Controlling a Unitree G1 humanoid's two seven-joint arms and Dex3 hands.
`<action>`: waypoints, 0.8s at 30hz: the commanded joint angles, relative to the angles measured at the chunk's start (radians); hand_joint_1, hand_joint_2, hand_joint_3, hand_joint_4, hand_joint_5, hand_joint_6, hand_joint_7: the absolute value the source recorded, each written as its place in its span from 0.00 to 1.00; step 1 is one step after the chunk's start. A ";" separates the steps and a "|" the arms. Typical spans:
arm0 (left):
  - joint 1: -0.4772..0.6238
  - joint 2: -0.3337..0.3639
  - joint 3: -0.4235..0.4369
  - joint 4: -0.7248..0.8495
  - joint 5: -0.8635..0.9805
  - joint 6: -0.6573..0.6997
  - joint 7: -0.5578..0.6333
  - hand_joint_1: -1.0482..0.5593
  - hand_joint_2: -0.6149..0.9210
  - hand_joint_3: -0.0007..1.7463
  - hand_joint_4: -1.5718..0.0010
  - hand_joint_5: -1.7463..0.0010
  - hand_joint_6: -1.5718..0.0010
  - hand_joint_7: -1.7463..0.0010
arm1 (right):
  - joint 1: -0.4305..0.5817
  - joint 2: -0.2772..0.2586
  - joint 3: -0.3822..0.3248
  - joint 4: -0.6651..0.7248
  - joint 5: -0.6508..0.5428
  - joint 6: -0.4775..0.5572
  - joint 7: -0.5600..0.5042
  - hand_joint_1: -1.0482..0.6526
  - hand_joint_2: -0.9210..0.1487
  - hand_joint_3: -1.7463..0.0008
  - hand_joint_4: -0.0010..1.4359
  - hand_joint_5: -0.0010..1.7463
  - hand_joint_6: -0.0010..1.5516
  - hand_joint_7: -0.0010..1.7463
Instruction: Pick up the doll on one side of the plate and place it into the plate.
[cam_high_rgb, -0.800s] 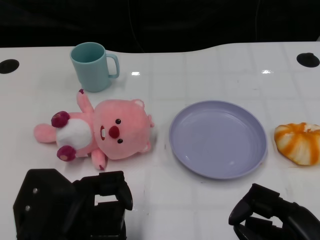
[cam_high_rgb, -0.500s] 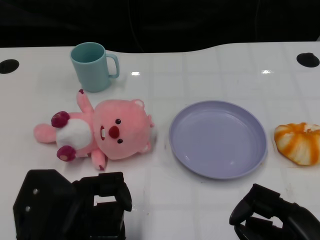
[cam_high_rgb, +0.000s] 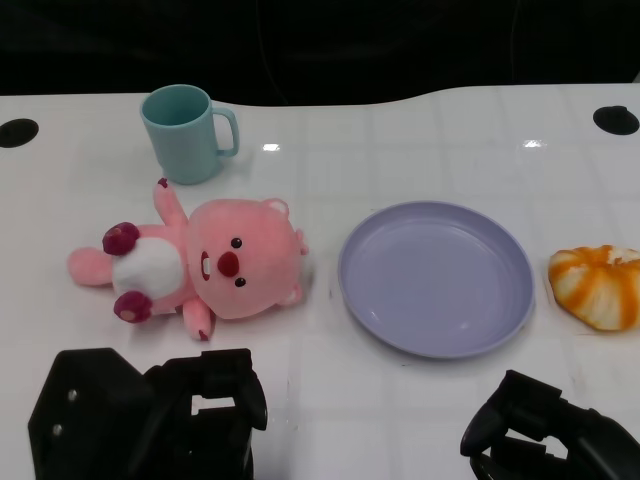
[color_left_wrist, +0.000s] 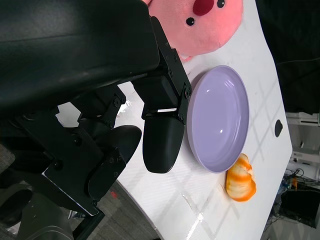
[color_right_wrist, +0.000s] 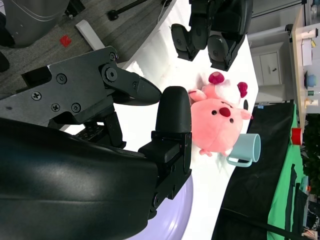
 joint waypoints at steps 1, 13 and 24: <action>0.010 0.011 0.008 -0.011 -0.001 -0.024 -0.007 0.62 0.60 0.90 0.40 0.00 0.41 0.13 | 0.011 -0.015 -0.015 -0.023 0.009 -0.001 0.002 0.46 0.19 0.54 0.48 1.00 0.32 0.95; 0.027 0.014 0.015 -0.015 -0.006 -0.069 -0.018 0.62 0.64 0.86 0.43 0.00 0.47 0.08 | 0.027 -0.021 -0.014 -0.062 0.015 0.016 0.000 0.45 0.17 0.55 0.49 1.00 0.33 0.95; 0.044 0.006 0.035 0.010 -0.005 -0.200 -0.029 0.58 0.71 0.67 0.53 0.17 0.50 0.43 | 0.041 -0.018 0.001 -0.073 0.005 0.007 -0.007 0.45 0.16 0.55 0.50 1.00 0.33 0.94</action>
